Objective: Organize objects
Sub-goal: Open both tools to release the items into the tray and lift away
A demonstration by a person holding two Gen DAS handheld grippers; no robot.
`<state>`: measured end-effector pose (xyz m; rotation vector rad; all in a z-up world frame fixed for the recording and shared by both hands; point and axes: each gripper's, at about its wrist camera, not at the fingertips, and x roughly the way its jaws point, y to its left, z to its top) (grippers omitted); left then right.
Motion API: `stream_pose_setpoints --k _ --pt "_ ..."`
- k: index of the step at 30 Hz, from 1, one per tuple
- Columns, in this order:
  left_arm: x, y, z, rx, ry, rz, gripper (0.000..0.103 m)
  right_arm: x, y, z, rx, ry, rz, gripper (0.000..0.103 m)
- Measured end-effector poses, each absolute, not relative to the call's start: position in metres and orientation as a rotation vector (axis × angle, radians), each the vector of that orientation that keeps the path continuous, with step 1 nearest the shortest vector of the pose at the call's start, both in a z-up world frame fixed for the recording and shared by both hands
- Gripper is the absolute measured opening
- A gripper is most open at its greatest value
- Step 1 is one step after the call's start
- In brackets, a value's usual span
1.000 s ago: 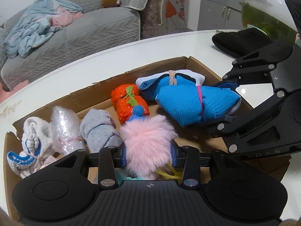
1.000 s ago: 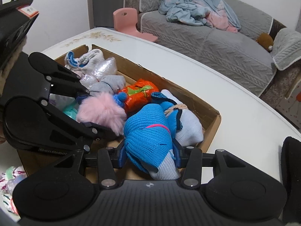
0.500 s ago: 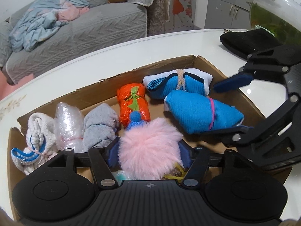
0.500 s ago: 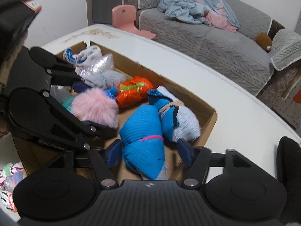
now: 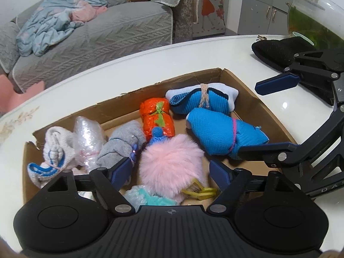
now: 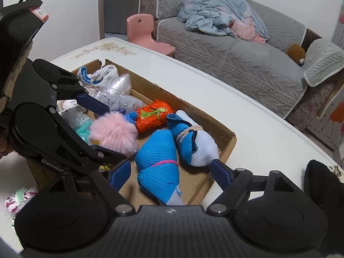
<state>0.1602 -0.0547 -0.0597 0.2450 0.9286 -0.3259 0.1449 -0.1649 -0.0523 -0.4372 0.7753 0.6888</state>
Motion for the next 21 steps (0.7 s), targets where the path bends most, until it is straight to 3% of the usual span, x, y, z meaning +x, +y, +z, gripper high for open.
stream_pose_setpoints --k 13,21 --pt "0.121 -0.035 -0.017 0.242 0.854 -0.297 0.101 0.118 -0.160 -0.028 -0.422 0.726 0.688 0.085" --pt "0.070 0.002 0.008 0.219 0.772 -0.282 0.102 0.081 -0.153 -0.013 -0.380 0.686 0.720 0.087"
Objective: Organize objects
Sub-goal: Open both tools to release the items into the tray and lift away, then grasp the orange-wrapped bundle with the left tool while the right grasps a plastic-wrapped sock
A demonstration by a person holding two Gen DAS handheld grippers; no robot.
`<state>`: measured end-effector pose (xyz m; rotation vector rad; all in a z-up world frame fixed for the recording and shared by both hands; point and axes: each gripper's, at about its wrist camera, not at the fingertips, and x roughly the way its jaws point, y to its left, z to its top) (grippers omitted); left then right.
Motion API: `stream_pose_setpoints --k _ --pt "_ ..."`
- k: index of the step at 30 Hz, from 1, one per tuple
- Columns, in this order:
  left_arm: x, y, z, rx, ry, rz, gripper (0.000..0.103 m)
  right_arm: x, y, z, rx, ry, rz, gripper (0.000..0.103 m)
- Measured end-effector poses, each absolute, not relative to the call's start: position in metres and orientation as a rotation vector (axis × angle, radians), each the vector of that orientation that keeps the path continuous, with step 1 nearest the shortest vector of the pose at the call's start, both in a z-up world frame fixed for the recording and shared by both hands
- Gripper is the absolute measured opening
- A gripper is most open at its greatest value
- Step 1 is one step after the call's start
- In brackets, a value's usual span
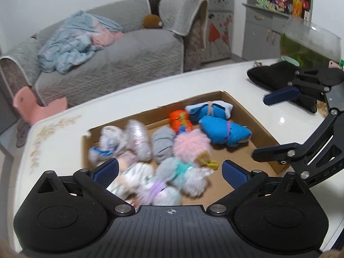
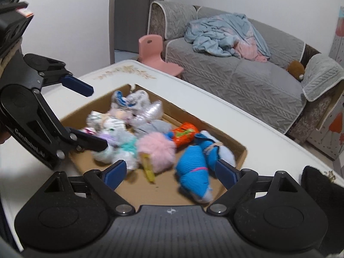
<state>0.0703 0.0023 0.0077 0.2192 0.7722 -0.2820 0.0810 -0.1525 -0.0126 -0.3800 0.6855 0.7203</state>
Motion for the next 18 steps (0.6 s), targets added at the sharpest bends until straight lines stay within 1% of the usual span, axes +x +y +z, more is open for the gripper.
stream_pose_setpoints --k 4,10,13,16,18 --pt "0.042 0.033 0.002 0.183 0.729 -0.231 0.102 0.059 -0.148 -0.015 -0.325 0.682 0.732 0.088" --pt "0.018 0.078 -0.037 0.060 0.774 -0.161 0.102 0.032 -0.137 -0.040 -0.214 0.733 0.755 0.088" --pt "0.013 0.088 -0.056 0.014 0.814 -0.157 0.102 0.026 -0.128 -0.055 -0.178 0.789 0.741 0.088" --pt "0.012 0.089 -0.070 -0.011 0.833 -0.168 0.102 0.017 -0.119 -0.065 -0.158 0.804 0.743 0.090" --pt "0.013 0.086 -0.077 -0.009 0.835 -0.172 0.102 0.011 -0.113 -0.071 -0.156 0.798 0.735 0.094"
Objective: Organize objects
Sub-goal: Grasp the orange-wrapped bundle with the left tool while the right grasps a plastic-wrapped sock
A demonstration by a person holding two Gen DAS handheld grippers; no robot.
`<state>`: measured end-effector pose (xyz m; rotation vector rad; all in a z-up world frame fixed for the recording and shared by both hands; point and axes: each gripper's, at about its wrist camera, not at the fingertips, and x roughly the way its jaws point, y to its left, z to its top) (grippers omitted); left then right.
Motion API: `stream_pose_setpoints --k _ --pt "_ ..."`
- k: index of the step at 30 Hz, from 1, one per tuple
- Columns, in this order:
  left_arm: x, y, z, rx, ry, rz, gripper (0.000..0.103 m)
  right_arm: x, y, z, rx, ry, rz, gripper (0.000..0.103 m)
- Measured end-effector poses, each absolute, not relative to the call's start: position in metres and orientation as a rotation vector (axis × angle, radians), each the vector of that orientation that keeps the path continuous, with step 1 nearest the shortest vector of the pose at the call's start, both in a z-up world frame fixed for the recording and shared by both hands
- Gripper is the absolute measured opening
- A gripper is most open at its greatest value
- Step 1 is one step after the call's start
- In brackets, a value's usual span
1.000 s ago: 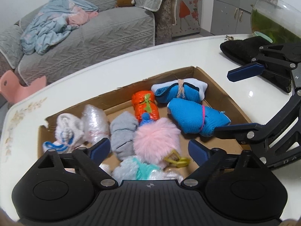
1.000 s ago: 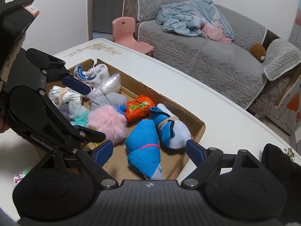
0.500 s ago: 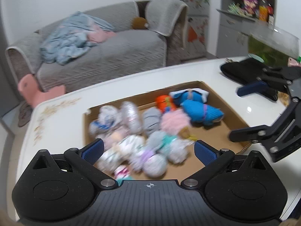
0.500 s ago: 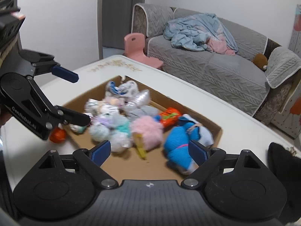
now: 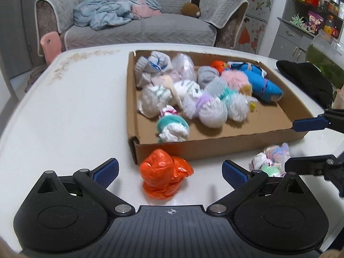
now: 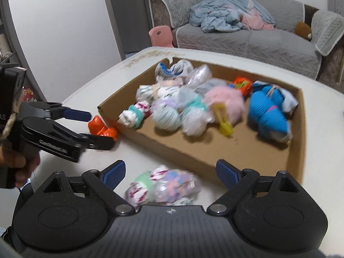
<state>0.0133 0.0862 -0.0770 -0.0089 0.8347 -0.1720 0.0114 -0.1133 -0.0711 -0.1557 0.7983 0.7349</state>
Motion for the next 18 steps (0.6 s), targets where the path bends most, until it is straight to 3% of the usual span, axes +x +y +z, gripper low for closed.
stream_pose_setpoints --k 2,4,12,18 --pt "0.016 0.084 -0.084 -0.008 0.839 -0.177 0.102 0.007 -0.109 -0.074 -0.161 0.779 0.720 0.098" --pt "0.017 0.081 -0.089 -0.005 0.836 -0.180 0.102 0.003 -0.108 -0.072 -0.142 0.774 0.699 0.093" --pt "0.023 0.081 -0.099 0.000 0.831 -0.209 0.102 -0.013 -0.106 -0.083 -0.153 0.757 0.884 0.095" --pt "0.025 0.077 -0.099 0.026 0.838 -0.223 0.101 0.001 -0.103 -0.094 -0.186 0.782 0.988 0.103"
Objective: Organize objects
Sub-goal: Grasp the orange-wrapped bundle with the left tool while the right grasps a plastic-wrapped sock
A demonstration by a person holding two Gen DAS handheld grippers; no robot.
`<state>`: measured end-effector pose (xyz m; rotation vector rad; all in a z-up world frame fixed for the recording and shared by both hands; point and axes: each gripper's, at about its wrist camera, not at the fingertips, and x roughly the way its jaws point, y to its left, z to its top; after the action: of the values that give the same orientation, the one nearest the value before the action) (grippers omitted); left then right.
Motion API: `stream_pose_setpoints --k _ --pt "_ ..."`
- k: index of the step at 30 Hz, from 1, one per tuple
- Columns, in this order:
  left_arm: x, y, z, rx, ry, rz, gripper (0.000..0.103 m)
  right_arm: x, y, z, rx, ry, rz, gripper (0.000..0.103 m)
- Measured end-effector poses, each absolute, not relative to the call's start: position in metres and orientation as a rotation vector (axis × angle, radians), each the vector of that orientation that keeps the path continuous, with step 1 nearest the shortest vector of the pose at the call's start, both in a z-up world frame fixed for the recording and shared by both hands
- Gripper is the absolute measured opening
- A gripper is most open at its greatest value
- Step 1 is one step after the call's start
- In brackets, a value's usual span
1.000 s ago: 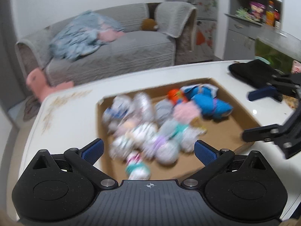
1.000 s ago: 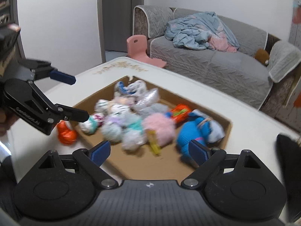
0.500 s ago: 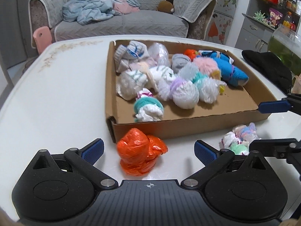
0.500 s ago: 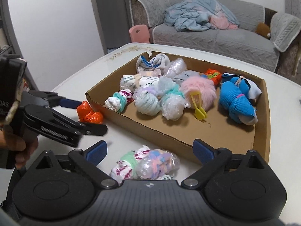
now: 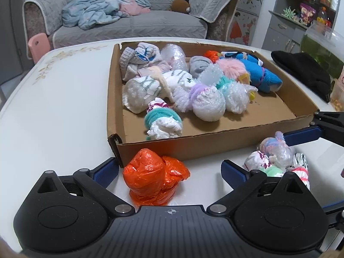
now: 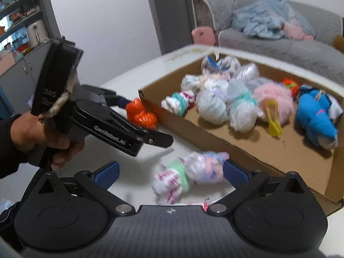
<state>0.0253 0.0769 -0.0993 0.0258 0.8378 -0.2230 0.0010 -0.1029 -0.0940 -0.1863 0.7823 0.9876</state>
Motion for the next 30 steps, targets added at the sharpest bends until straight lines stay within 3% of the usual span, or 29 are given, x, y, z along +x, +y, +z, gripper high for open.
stream_pose_setpoints --k 4,8,15,20,24,27,29,30 --pt "0.023 0.079 -0.099 0.021 0.840 -0.235 0.101 -0.011 -0.106 -0.105 -0.222 0.866 1.104 0.094" --pt "0.019 0.077 -0.100 0.047 0.840 -0.242 0.102 -0.035 -0.111 -0.099 -0.315 0.841 1.135 0.096" --pt "0.022 0.073 -0.100 0.074 0.840 -0.230 0.101 0.000 -0.111 -0.089 -0.135 0.777 0.980 0.098" --pt "0.021 0.080 -0.099 0.087 0.825 -0.198 0.086 0.009 -0.099 -0.105 -0.049 0.786 0.936 0.101" --pt "0.020 0.082 -0.097 0.099 0.836 -0.201 0.080 0.012 -0.092 -0.115 -0.055 0.791 1.025 0.099" --pt "0.018 0.084 -0.096 0.099 0.835 -0.200 0.075 0.004 -0.093 -0.118 -0.078 0.793 1.065 0.092" --pt "0.014 0.083 -0.095 0.101 0.826 -0.205 0.065 -0.001 -0.094 -0.116 -0.080 0.789 1.098 0.079" --pt "0.012 0.084 -0.094 0.098 0.823 -0.208 0.059 -0.003 -0.095 -0.115 -0.076 0.794 1.106 0.077"
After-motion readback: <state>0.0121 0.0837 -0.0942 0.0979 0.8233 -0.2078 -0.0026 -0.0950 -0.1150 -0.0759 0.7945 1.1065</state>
